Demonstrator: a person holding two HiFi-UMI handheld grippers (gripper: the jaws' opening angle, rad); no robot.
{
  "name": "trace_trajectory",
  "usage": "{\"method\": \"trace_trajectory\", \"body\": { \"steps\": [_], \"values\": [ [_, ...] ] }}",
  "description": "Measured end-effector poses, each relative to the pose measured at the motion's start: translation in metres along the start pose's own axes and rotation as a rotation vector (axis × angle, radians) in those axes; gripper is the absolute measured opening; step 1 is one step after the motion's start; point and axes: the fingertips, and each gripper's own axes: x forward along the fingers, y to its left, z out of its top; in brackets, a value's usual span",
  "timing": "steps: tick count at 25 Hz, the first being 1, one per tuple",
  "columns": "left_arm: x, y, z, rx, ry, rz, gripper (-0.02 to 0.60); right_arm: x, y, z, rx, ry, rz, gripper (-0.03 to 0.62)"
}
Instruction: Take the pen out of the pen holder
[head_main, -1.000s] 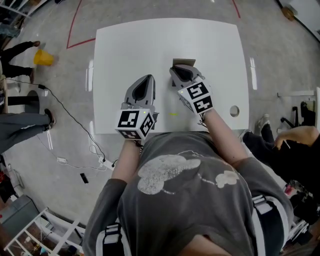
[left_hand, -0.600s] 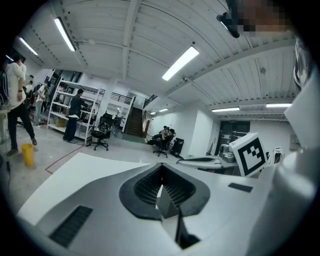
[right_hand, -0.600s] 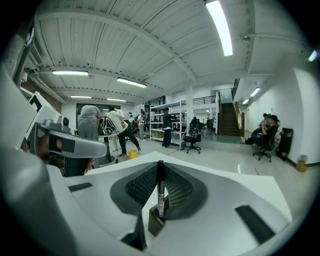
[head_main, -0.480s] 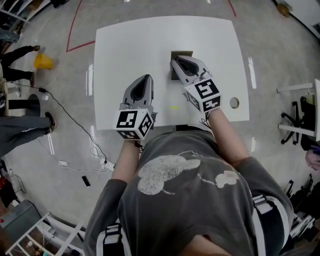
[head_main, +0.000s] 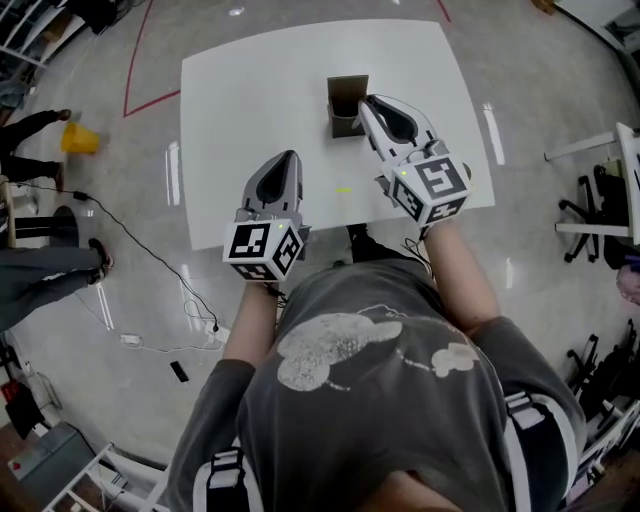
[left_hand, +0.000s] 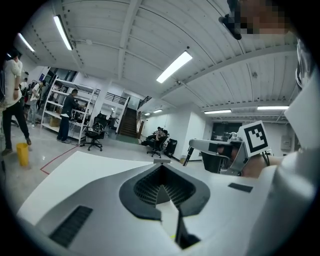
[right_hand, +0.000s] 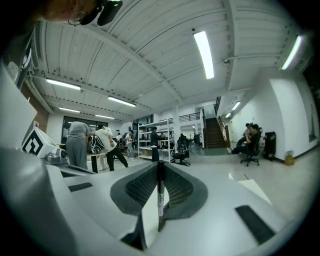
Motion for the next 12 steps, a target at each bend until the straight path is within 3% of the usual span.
{"method": "trace_trajectory", "body": {
  "steps": [12],
  "values": [
    [-0.029, -0.047, -0.028, -0.034, 0.032, -0.098, 0.008, -0.092, 0.014, -0.046, 0.047, 0.114, -0.091, 0.043]
  ]
}}
